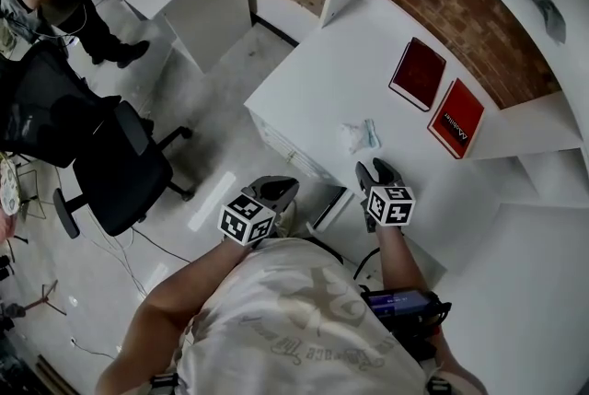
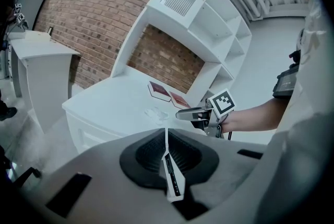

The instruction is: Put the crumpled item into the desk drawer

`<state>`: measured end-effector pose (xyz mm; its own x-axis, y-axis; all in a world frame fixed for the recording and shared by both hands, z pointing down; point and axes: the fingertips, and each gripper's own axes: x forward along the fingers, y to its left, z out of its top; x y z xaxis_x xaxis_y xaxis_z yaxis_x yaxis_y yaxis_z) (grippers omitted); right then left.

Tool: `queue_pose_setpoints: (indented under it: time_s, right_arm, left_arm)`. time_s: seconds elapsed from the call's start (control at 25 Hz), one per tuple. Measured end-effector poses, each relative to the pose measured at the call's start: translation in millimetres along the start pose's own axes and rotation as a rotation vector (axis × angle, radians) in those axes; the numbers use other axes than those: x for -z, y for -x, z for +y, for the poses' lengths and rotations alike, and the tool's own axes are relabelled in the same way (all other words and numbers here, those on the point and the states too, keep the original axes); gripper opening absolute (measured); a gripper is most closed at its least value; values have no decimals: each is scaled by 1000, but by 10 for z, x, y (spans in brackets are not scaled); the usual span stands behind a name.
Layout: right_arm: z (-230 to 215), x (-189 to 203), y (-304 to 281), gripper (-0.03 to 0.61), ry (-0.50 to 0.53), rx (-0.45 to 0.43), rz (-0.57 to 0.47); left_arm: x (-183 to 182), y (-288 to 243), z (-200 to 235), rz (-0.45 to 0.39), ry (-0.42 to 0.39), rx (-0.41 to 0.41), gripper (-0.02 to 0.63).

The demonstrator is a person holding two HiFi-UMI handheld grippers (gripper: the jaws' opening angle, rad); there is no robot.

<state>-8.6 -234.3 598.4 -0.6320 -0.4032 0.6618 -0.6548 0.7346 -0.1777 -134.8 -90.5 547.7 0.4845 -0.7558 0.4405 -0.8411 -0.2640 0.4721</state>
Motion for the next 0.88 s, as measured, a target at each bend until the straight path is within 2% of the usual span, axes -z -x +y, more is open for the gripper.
queue_pose_setpoints:
  time_s: [0.52,0.88]
  right_arm:
    - [-74,-129,-423,235,23,-9,54]
    - [-171,-180,-738,294,32,-4,99]
  left_arm:
    - [36,-32,176,12,33,-18,32]
    - [103,18,312,13,74,-38,32]
